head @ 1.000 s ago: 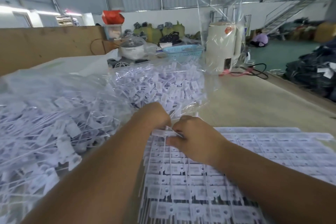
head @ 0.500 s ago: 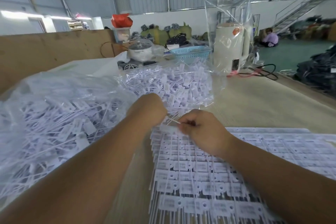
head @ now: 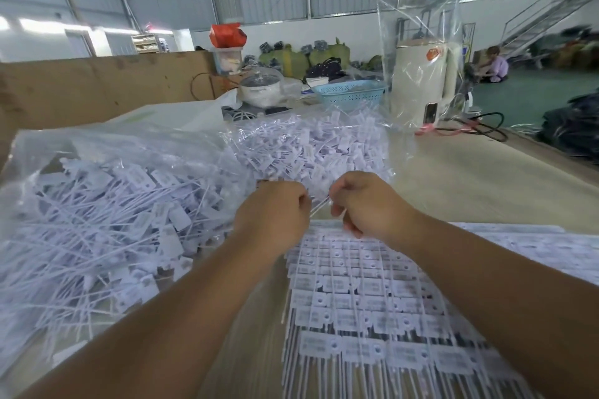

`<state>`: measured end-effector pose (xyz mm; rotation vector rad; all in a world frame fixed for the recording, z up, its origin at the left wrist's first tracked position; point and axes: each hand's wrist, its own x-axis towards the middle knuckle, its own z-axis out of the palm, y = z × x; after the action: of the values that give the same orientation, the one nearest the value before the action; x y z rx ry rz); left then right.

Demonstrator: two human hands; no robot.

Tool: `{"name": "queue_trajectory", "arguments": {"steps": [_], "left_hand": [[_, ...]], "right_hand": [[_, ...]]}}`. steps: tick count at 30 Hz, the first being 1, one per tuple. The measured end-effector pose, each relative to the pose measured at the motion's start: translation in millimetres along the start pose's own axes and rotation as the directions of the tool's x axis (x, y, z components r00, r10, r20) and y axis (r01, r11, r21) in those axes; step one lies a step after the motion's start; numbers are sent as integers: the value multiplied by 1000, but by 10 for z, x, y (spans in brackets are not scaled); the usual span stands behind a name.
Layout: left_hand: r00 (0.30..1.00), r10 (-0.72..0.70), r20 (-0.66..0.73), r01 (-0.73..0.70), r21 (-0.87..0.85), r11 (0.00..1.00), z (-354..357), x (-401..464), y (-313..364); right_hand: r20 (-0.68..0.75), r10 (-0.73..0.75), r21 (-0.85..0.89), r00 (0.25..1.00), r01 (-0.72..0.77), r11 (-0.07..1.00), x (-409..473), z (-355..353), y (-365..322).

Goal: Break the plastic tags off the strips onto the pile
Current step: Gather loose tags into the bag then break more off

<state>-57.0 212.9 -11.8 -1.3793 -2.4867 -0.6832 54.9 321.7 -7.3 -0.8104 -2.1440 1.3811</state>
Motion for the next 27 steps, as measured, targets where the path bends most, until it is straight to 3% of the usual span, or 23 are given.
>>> {"name": "queue_trajectory", "arguments": {"steps": [6, 11, 15, 20, 22, 25, 27], "left_hand": [[992, 90, 85, -70, -208, 976, 59, 117, -11], [968, 171, 181, -97, -358, 928, 95, 116, 11], [947, 222, 231, -148, -298, 943, -36, -4, 95], [943, 236, 234, -168, -277, 946, -238, -319, 140], [931, 253, 261, -208, -189, 960, -321, -466, 126], [942, 235, 241, -202, -154, 967, -496, -711, -69], [963, 175, 205, -152, -126, 980, -624, -880, -284]], "right_hand": [[44, 257, 325, 965, -258, 910, 124, -38, -95], [99, 270, 441, 958, -285, 851, 123, 8, -109], [82, 241, 447, 967, -252, 858, 54, 54, -137], [147, 165, 279, 975, -200, 939, -139, 139, -222], [198, 135, 241, 971, -182, 953, -229, 202, -268], [176, 46, -39, 983, -40, 998, -397, 223, -344], [153, -62, -246, 986, 99, 964, -492, 184, -384]]}}
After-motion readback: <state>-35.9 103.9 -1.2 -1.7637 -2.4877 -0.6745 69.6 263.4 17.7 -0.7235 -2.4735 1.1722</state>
